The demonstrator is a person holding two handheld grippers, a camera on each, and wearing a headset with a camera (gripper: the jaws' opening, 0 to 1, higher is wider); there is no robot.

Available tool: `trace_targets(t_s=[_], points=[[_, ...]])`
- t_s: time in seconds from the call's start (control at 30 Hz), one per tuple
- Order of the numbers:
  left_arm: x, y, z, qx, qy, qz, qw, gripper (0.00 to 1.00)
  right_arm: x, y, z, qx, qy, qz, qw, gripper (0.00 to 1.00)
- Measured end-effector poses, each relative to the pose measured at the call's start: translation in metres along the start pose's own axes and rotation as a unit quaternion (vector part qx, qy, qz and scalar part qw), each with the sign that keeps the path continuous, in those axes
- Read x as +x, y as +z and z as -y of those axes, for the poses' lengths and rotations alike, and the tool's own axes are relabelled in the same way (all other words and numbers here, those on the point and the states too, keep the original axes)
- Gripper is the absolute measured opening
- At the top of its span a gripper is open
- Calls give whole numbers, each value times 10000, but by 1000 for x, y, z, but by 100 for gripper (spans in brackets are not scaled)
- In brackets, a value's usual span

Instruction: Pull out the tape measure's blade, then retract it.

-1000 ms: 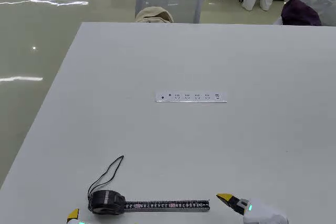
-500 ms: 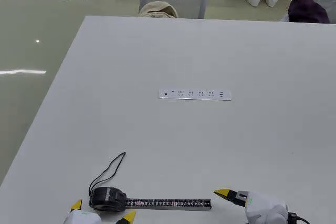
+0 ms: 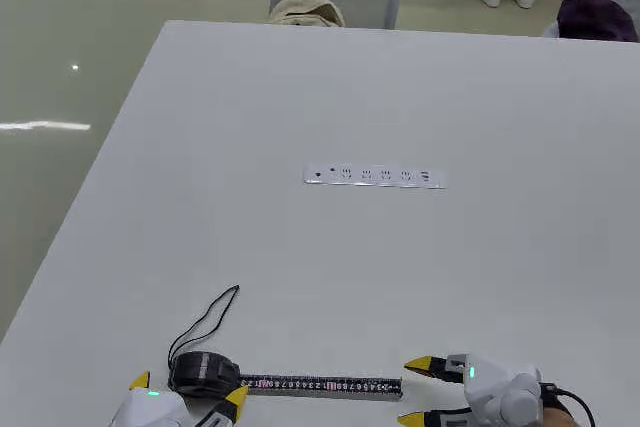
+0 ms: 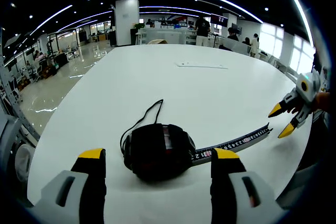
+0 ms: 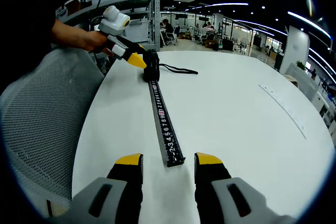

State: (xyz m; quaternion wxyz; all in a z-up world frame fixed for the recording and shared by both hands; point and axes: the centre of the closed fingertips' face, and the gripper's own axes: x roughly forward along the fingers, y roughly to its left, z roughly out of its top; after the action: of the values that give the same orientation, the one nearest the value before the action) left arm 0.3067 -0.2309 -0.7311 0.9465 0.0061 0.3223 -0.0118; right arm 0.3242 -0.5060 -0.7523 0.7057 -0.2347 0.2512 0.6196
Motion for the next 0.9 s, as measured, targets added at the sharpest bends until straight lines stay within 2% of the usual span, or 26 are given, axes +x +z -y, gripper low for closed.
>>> trace_targets(t_s=[0.13,0.43,0.9], points=[[2,1,0,-7,19,-1,10000,79,4,-4,1,-165,138,-93,9997,34],[7,1,1,2,60,29,10000,77,12,-9,5,-233,424,-132,9987,27],[11,-3,0,-101,170,22,9998,76,21,-14,6,-320,685,-201,9969,17]])
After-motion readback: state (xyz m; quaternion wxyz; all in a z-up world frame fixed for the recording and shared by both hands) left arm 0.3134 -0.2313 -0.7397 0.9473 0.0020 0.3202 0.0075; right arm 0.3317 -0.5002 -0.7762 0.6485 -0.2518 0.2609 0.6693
